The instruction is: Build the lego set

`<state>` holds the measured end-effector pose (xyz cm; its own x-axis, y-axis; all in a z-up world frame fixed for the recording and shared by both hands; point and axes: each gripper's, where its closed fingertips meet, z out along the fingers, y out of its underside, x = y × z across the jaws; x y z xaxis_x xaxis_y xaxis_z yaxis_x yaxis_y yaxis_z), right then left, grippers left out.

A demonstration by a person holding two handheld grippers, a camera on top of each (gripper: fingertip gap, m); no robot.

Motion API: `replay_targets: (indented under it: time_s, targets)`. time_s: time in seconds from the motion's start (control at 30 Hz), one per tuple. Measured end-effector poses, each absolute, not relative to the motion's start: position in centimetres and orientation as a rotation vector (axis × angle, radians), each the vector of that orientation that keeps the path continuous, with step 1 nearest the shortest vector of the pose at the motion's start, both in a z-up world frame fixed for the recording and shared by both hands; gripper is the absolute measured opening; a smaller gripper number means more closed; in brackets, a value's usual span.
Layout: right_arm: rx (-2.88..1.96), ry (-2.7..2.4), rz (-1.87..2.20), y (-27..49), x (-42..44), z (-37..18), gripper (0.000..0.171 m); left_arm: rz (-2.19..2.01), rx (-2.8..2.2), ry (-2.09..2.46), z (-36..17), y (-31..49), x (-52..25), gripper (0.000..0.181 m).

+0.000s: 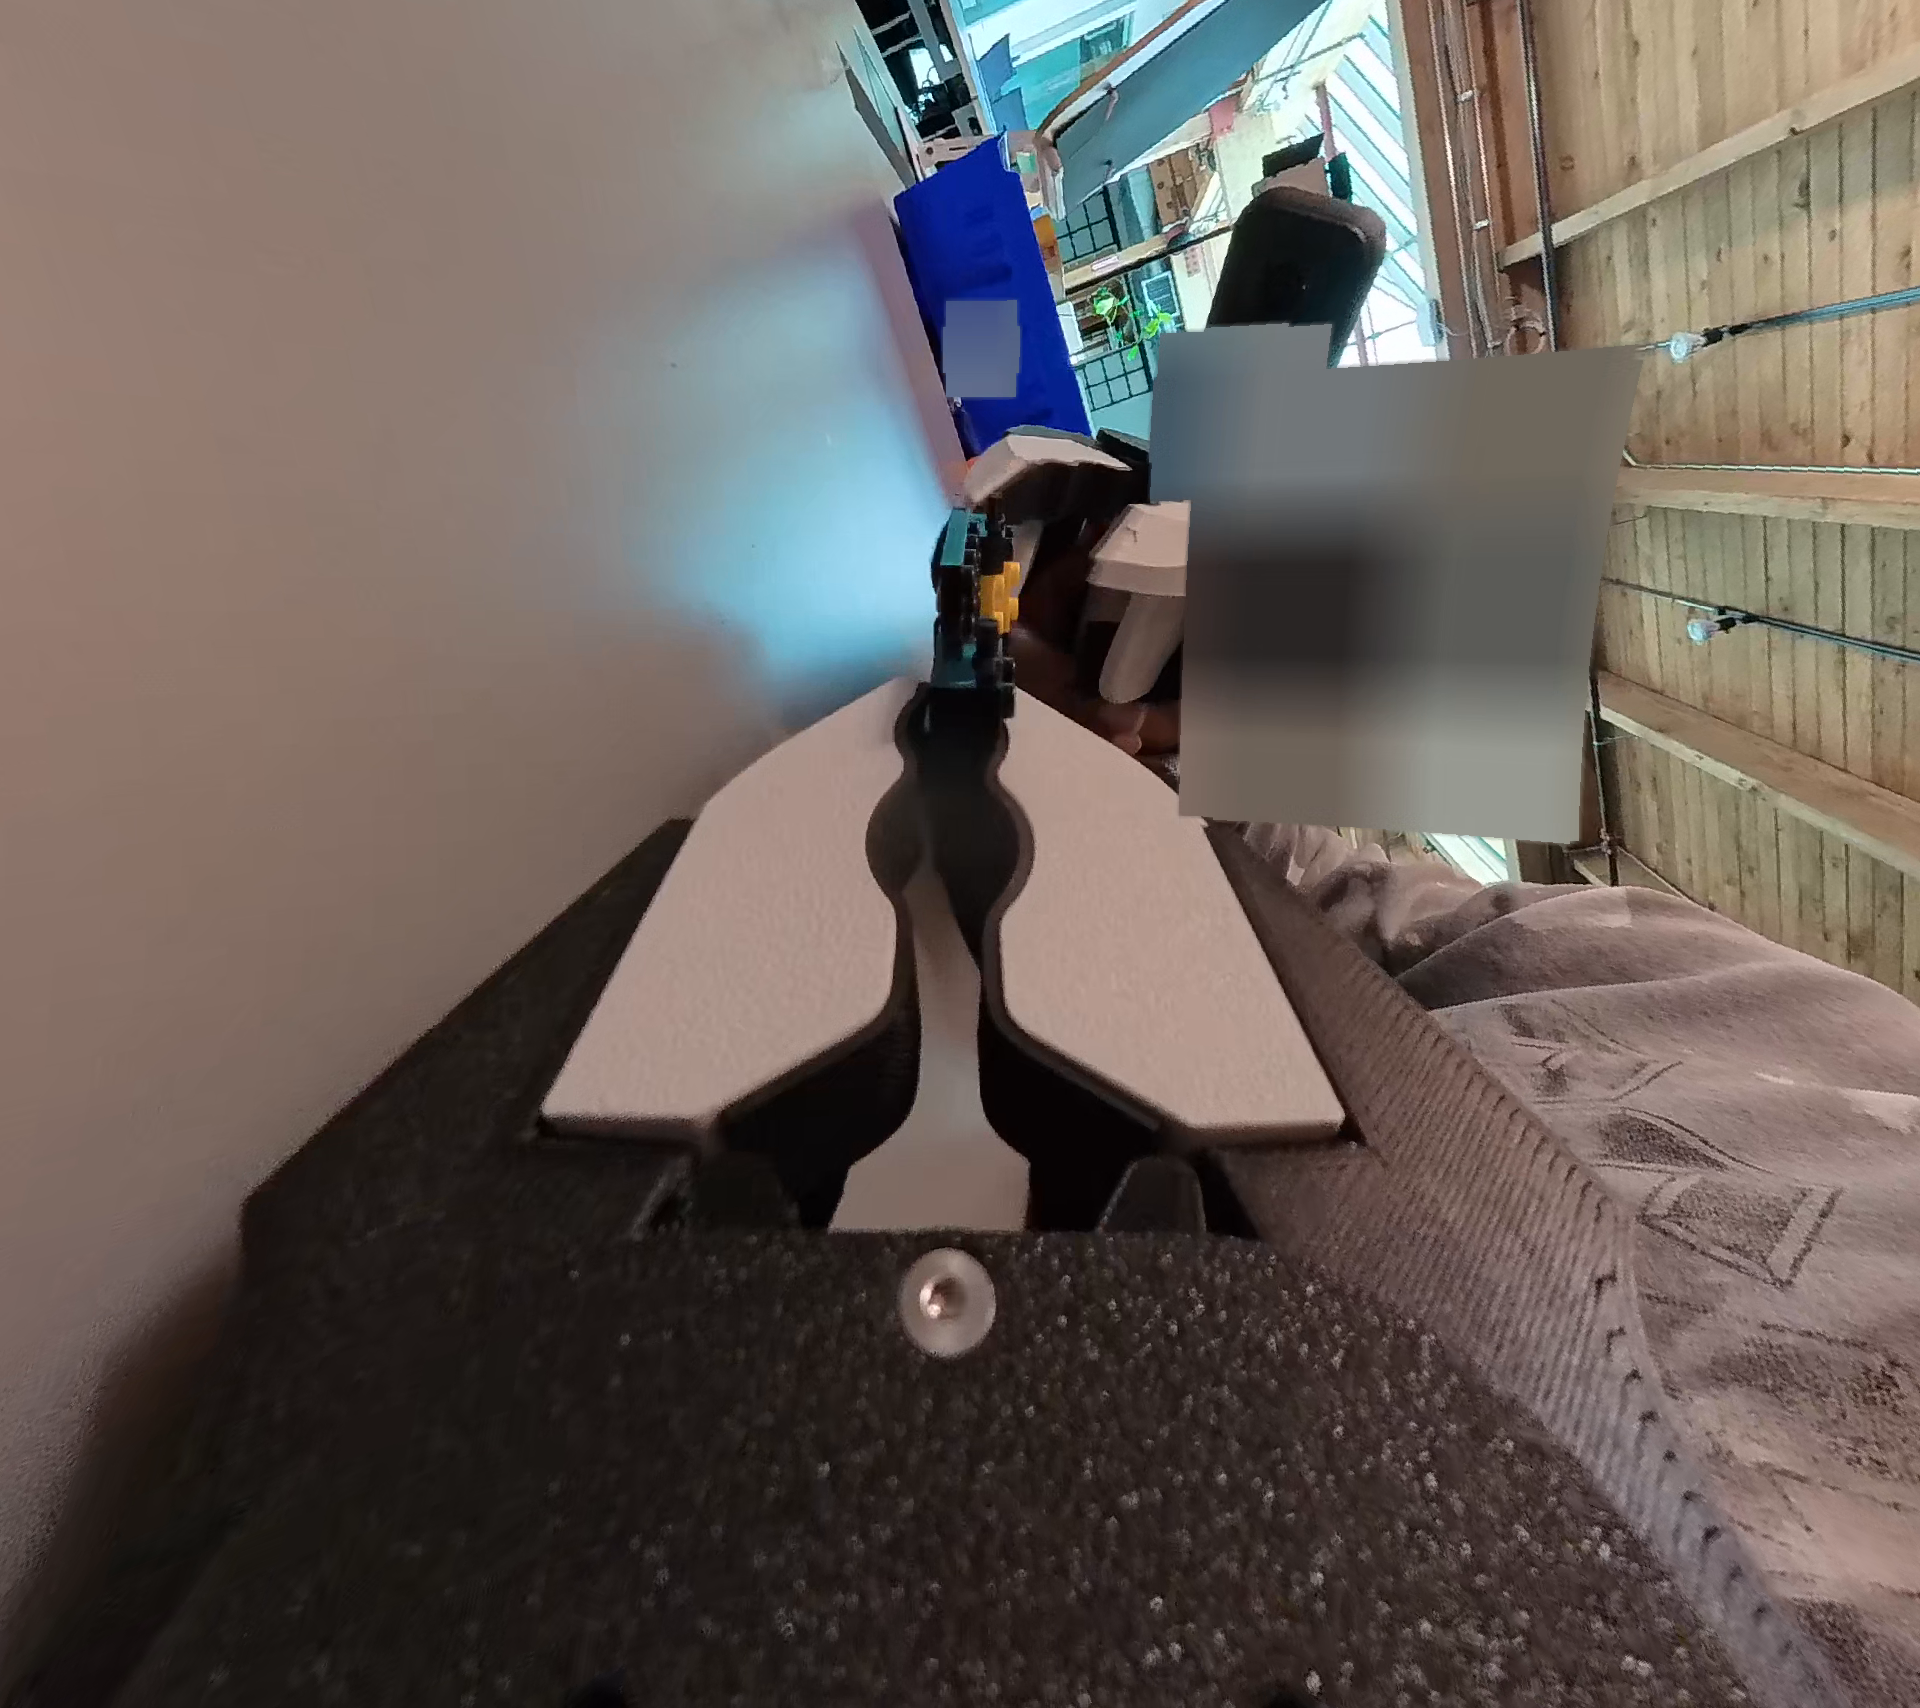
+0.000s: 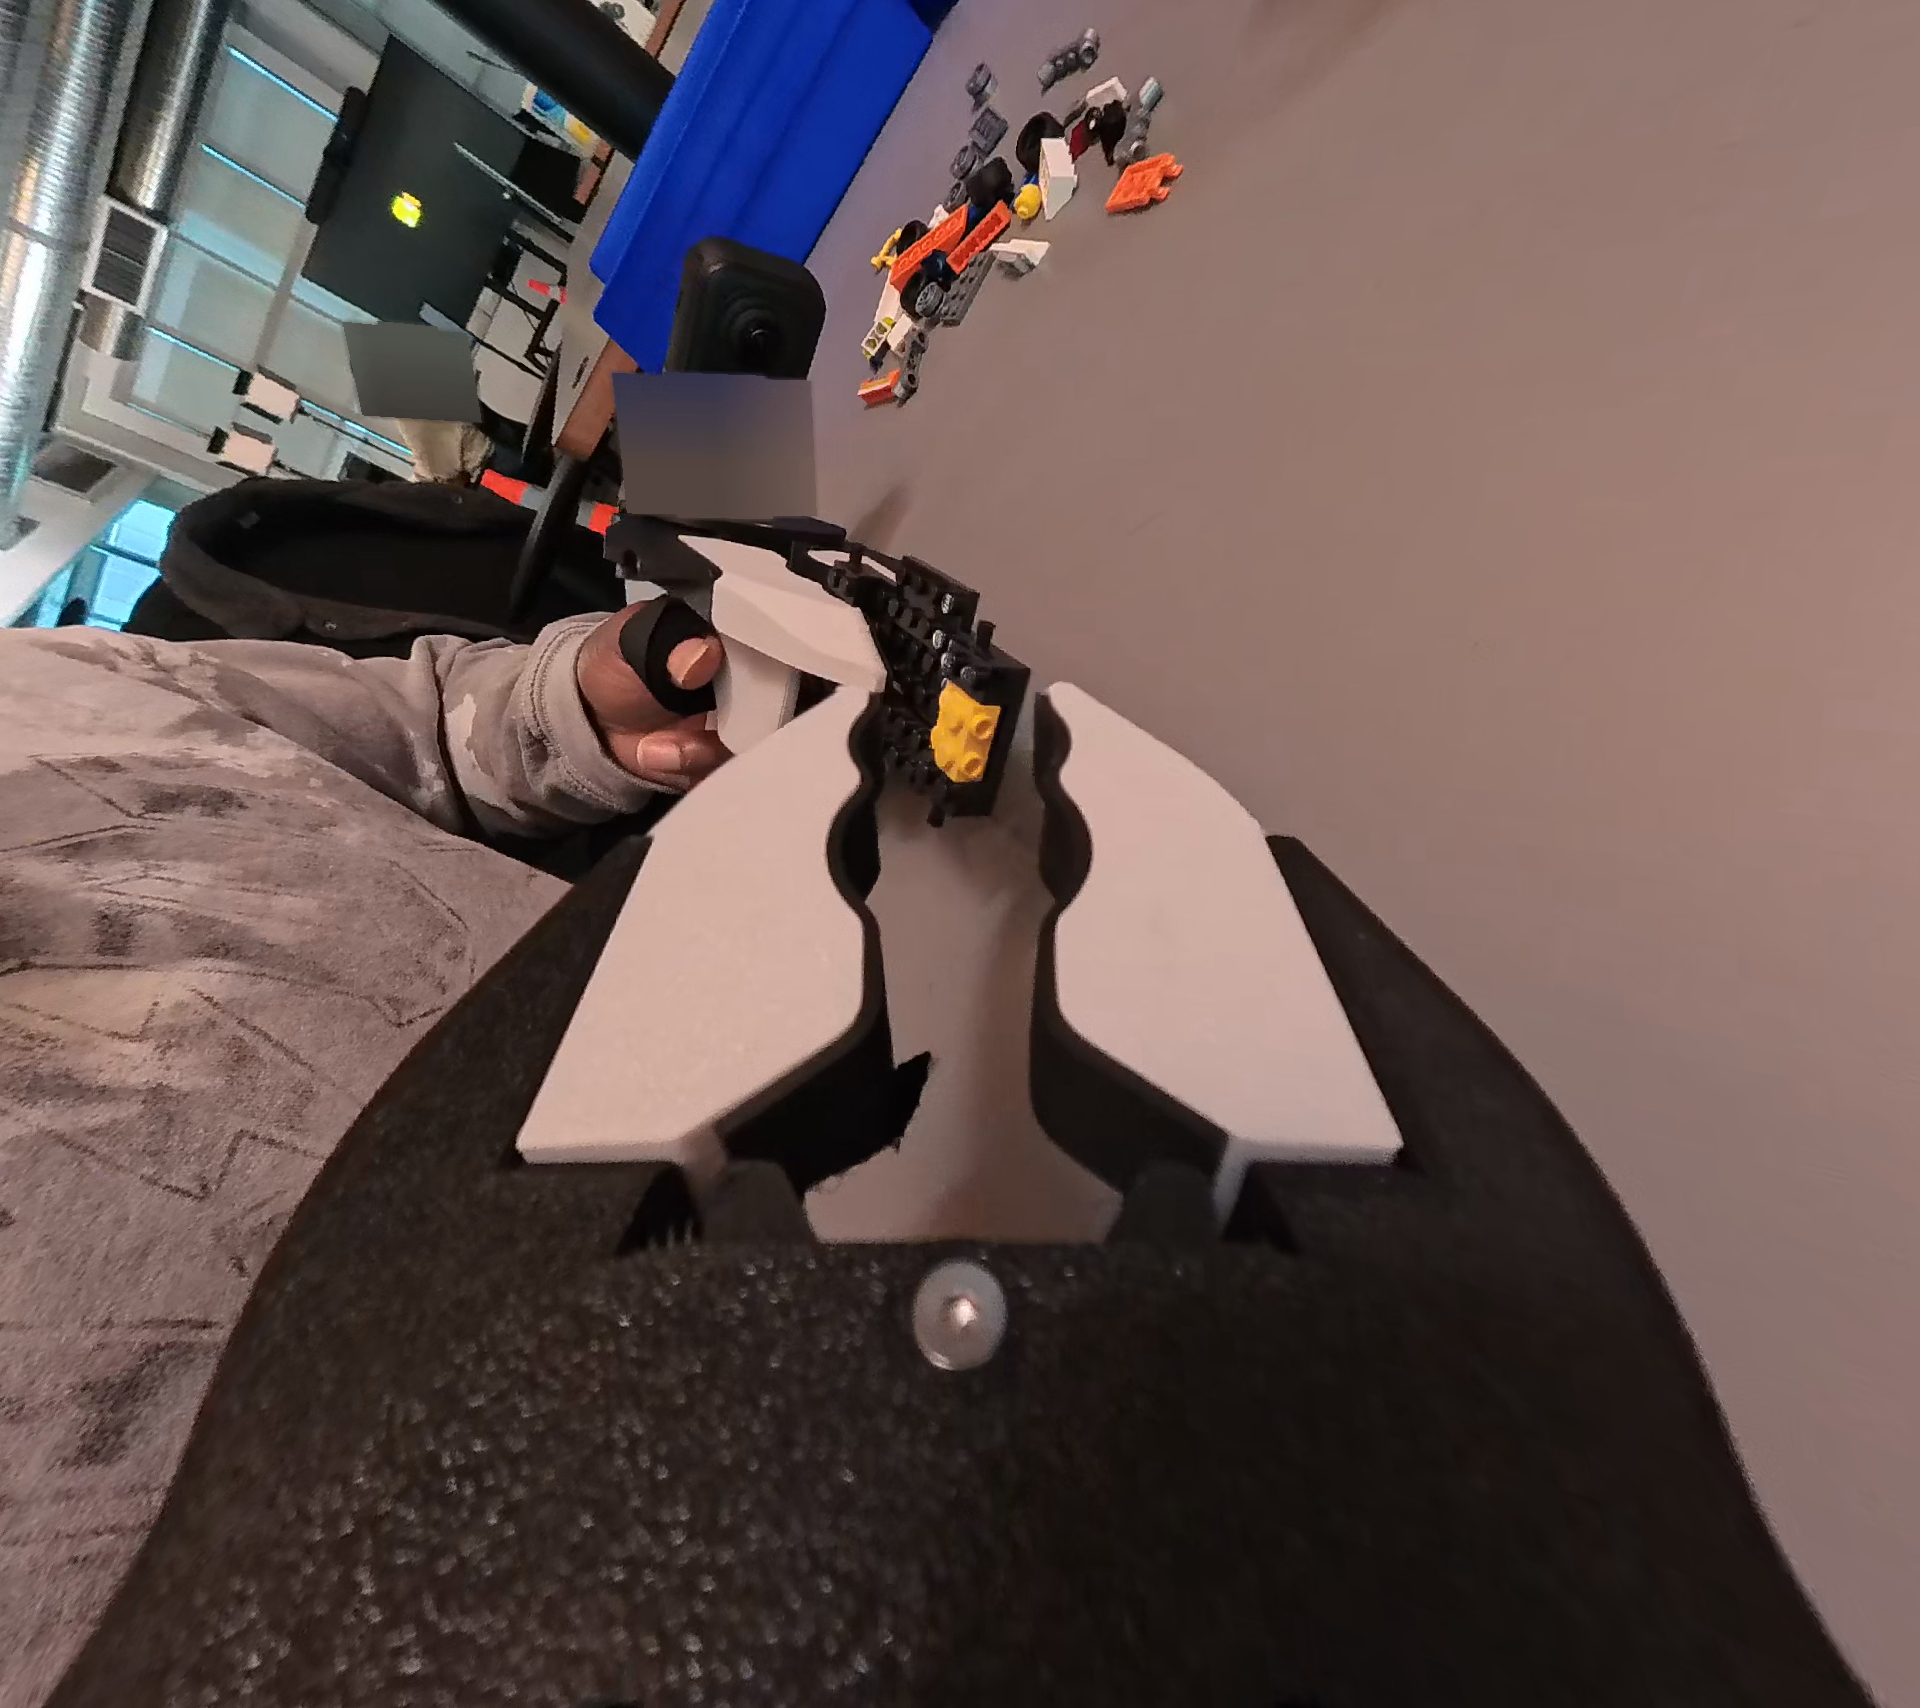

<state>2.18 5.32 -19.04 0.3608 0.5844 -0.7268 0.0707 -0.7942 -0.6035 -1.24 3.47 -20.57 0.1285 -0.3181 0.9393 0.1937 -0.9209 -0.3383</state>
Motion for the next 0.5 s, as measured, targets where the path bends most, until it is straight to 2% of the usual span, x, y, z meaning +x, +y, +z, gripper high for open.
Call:
replay_targets:
  time_s: [0.3,0.5]
  targets:
    - [-2.174,-0.573,1.627,4.1,0.9,-20.1,0.033,-1.86,-2.029,0.127,-20.4,3.3,-1.2,0.006]
    - [-2.162,-0.572,1.66,4.3,0.6,-19.9,0.018,-1.868,-2.009,0.14,-20.0,3.2,-1.2,0.006]
